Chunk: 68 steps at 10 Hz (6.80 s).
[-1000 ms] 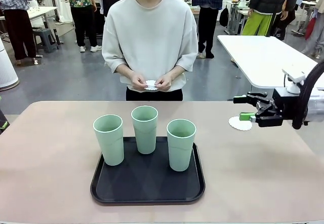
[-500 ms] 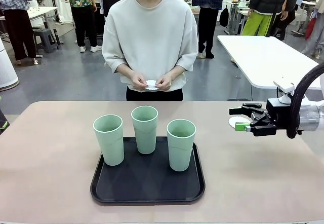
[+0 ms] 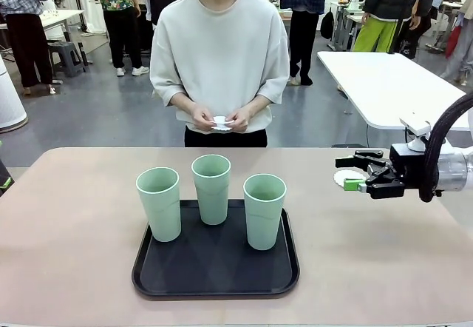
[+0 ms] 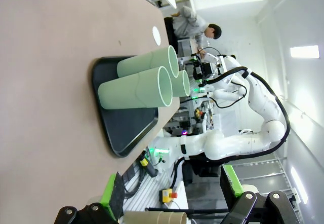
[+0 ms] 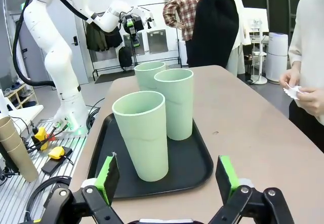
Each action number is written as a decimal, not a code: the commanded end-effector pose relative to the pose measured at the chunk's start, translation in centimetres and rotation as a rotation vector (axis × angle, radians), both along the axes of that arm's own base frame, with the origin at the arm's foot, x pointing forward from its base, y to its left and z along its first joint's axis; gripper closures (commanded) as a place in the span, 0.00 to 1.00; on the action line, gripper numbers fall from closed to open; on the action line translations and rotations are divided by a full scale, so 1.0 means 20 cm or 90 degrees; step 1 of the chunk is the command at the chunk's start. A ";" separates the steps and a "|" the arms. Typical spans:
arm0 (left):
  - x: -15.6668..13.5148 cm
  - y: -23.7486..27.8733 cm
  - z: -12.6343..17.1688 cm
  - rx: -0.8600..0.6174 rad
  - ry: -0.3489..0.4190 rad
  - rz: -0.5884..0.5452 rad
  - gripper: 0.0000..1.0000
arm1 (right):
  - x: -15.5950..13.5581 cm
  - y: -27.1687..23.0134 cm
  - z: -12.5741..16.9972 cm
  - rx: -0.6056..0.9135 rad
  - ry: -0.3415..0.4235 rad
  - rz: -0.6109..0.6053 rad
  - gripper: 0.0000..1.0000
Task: Place coasters on the table and set cups on them.
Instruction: Pick up one Reusable plastic cup and place it on a coaster set by the human.
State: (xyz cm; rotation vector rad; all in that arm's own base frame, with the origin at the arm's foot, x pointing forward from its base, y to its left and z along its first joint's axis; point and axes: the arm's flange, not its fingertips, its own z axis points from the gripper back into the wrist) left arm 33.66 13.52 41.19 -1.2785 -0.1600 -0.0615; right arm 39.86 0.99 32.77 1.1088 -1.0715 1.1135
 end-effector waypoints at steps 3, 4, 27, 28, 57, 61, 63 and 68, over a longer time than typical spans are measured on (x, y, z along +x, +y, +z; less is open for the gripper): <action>0.00 0.00 0.00 -0.013 -0.008 0.003 0.00 | -0.05 0.12 -0.15 0.003 -0.024 0.069 0.00; 0.00 0.00 0.00 -0.013 -0.008 0.003 0.00 | -0.08 0.18 -0.18 0.001 -0.025 0.088 0.00; 0.00 0.00 0.00 -0.013 -0.008 0.003 0.00 | -0.16 0.58 -0.38 -0.029 -0.026 0.070 0.00; 0.00 0.00 0.00 -0.013 -0.008 0.003 0.00 | -0.15 0.59 -0.38 -0.030 -0.027 0.069 0.00; 0.00 0.00 0.00 -0.013 -0.008 0.003 0.00 | 0.01 0.95 -0.46 -0.024 0.022 0.097 0.00; 0.00 0.00 0.00 -0.013 -0.008 0.003 0.00 | 0.02 0.95 -0.47 -0.010 0.022 0.126 1.00; 0.00 0.00 0.00 -0.013 -0.008 0.003 0.00 | 0.01 0.93 -0.46 -0.010 0.024 0.126 0.73; 0.00 0.00 0.00 -0.013 -0.008 0.003 0.00 | -0.04 0.57 0.12 0.050 0.028 0.094 0.70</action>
